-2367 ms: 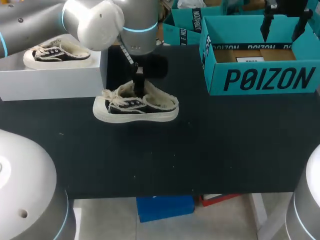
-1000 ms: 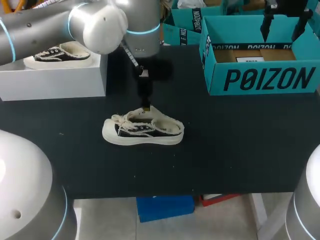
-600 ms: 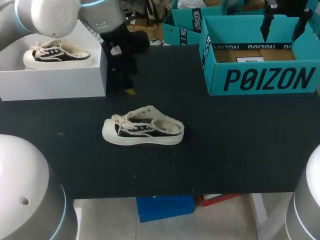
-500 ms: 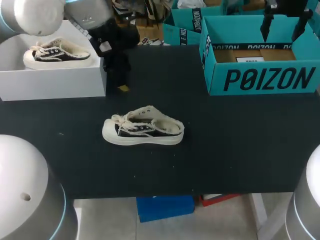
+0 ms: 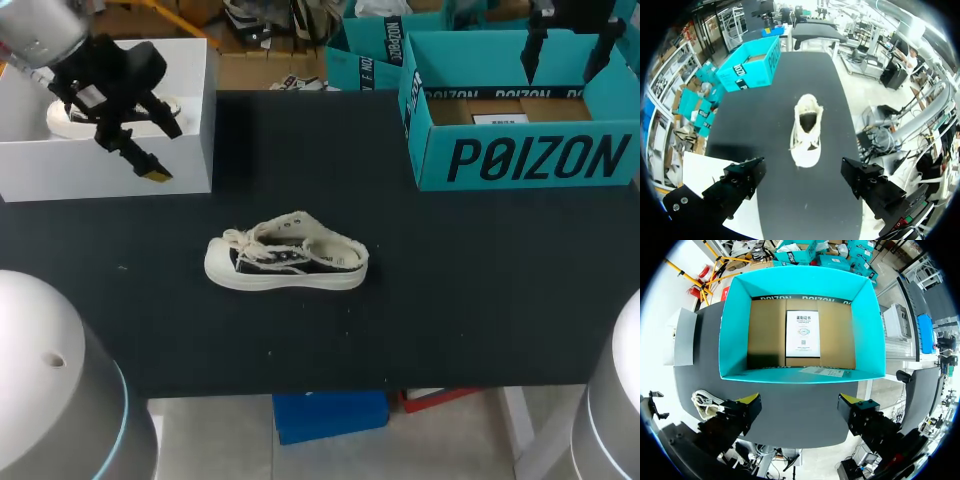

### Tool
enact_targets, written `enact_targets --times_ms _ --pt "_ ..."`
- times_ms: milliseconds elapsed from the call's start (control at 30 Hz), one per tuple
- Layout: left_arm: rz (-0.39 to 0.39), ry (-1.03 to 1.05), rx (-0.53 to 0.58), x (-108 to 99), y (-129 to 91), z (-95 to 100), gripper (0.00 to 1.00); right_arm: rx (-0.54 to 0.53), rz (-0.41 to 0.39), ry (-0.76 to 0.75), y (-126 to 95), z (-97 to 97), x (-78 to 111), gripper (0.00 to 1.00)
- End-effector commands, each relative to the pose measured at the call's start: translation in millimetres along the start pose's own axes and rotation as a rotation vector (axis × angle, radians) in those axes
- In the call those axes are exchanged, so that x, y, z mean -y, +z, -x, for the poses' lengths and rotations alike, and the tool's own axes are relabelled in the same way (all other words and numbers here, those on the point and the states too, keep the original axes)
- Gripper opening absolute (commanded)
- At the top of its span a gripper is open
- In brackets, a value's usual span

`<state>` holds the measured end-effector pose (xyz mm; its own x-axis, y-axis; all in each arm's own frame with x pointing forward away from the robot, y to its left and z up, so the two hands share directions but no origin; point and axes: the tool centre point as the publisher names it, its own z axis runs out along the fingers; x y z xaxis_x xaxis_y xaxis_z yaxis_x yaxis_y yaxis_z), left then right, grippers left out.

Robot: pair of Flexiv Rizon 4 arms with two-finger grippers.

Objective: Take the shoe out of the shoebox, open the shoe tongue, remove and reinsert the insole, then place the shoe into the shoebox

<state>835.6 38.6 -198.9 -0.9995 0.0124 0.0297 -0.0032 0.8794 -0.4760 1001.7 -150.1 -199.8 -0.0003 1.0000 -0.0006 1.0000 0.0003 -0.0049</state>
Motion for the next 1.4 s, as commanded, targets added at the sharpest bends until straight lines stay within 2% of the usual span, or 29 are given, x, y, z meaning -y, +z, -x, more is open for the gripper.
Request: enact_targets --times_ms 33,300,967,1000,1067,1200,1300,1400 --pt "-0.214 0.032 0.022 -32 -7 -5.2 1.00 0.000 -0.001 0.000 0 0.0 -0.6 1.00" --pt "-0.240 0.139 -0.029 -44 -9 -6.9 1.00 0.000 -0.001 0.000 0 0.0 -0.6 1.00" --pt "-0.240 0.139 -0.029 -44 -9 -6.9 1.00 0.000 -0.001 0.000 0 0.0 -0.6 1.00" --pt "-0.240 0.139 -0.029 -44 -9 -6.9 1.00 0.009 0.003 -0.031 2 -3.6 3.3 1.00" --pt "-0.240 0.139 -0.029 -44 -9 -6.9 1.00 -0.027 0.066 -0.078 -3 -15.7 17.9 1.00" --pt "-0.240 0.139 -0.029 -44 -9 -6.9 1.00 -0.050 0.137 -0.156 -26 -36.9 53.2 1.00" --pt "-0.240 0.139 -0.029 -44 -9 -6.9 1.00 -0.068 0.151 -0.281 -35 -59.1 80.1 1.00" --pt "-0.240 0.139 -0.029 -44 -9 -6.9 1.00 -0.155 0.195 -0.448 -34 -83.0 103.9 1.00"
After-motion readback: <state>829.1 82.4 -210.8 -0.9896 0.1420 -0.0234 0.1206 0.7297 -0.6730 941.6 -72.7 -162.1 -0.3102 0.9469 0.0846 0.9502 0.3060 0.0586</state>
